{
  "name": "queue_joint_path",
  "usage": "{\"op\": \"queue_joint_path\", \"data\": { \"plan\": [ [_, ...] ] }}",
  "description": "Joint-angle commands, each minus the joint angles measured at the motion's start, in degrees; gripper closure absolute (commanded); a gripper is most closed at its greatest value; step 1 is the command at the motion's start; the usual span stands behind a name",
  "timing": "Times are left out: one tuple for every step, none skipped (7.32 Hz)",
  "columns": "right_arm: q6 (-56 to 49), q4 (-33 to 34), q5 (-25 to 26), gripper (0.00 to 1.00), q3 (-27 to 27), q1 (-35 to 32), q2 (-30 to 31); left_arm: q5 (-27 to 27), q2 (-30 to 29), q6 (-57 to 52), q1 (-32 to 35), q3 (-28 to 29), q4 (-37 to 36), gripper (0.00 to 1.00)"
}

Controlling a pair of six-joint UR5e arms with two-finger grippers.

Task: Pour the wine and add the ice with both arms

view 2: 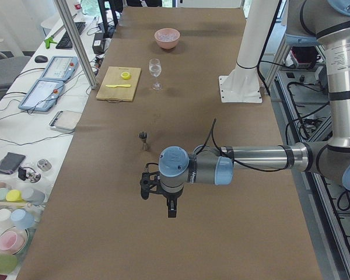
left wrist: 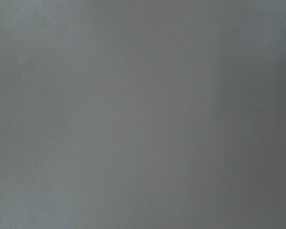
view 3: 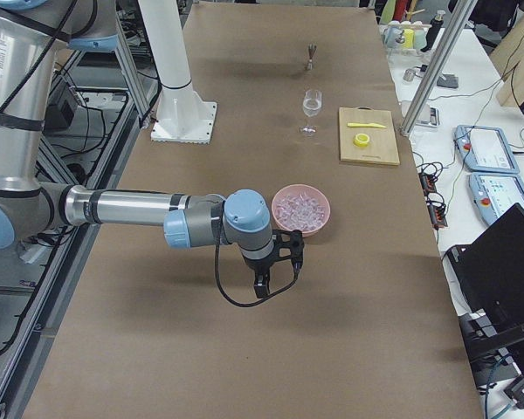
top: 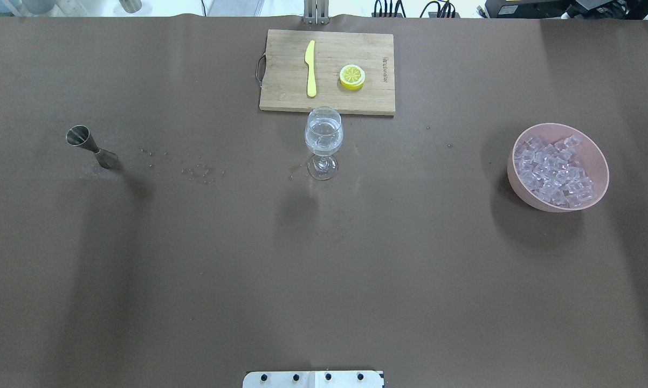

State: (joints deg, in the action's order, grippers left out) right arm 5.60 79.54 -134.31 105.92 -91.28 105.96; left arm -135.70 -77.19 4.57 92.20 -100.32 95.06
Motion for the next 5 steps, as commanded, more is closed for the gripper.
{"op": "queue_joint_path", "data": {
  "plan": [
    [-0.1,0.0,-0.1,0.0,1.0,0.0,0.4,-0.1,0.3,0.0,0.0,0.3,0.0,0.02],
    [-0.1,0.0,-0.1,0.0,1.1,-0.1,0.5,-0.1,0.4,0.0,0.0,0.3,0.0,0.02],
    [-0.1,0.0,-0.1,0.0,1.1,0.0,0.4,-0.1,0.4,0.0,0.0,0.4,0.0,0.02],
    [-0.1,0.0,-0.1,0.0,1.1,0.0,0.4,-0.1,1.1,0.0,0.0,0.6,0.1,0.02],
    [-0.1,0.0,-0.1,0.0,1.1,0.0,0.4,-0.1,1.2,0.0,0.0,0.6,0.1,0.02]
  ]
}}
